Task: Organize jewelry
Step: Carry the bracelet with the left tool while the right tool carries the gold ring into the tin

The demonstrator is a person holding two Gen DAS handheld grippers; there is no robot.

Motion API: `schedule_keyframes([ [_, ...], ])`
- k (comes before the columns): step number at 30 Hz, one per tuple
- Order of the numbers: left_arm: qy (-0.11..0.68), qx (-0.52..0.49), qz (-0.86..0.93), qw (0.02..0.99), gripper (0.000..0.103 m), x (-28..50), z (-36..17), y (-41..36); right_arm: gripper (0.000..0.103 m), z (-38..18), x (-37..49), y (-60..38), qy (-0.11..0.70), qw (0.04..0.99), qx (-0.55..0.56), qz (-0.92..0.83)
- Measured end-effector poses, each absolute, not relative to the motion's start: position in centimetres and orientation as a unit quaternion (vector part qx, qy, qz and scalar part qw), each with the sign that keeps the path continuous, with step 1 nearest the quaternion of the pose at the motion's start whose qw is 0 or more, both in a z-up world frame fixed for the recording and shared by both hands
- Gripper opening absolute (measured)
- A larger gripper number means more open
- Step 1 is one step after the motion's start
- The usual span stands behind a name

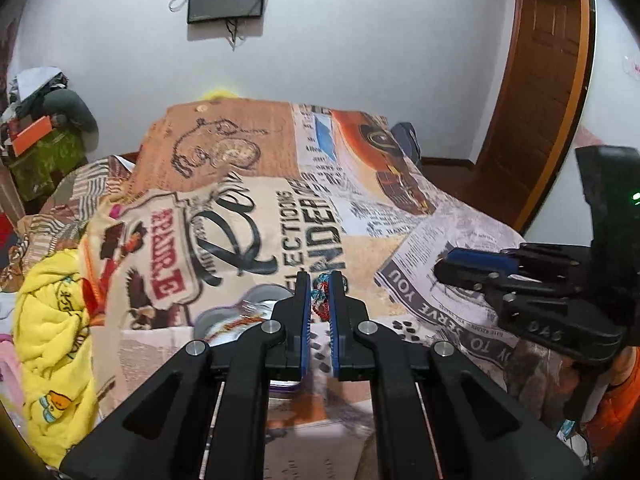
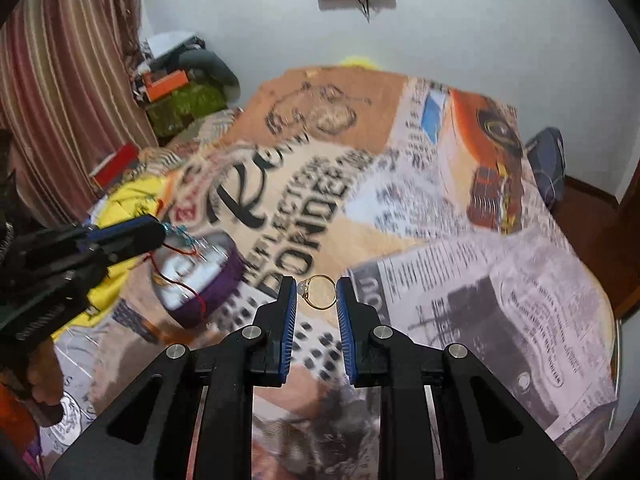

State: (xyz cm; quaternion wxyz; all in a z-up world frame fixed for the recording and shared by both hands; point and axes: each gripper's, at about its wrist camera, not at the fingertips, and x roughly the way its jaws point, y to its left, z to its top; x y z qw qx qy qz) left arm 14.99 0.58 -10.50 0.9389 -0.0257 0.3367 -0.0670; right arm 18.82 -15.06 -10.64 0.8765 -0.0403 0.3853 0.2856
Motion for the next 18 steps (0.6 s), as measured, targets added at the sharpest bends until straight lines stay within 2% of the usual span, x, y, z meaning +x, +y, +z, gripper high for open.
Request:
schedule_keyframes([
  [9, 0.306, -0.041, -0.038, 0.95, 0.007, 14.0, -8.4, 4.3, 0.018, -7.5, 17.9, -12.6, 0.341, 0.886, -0.029, 0.313],
  [18, 0.312, -0.053, -0.035, 0.948, 0.007, 14.1, -9.4, 6.9, 0.018, -7.8, 18.3, -9.2, 0.339, 0.874, -0.024, 0.347],
])
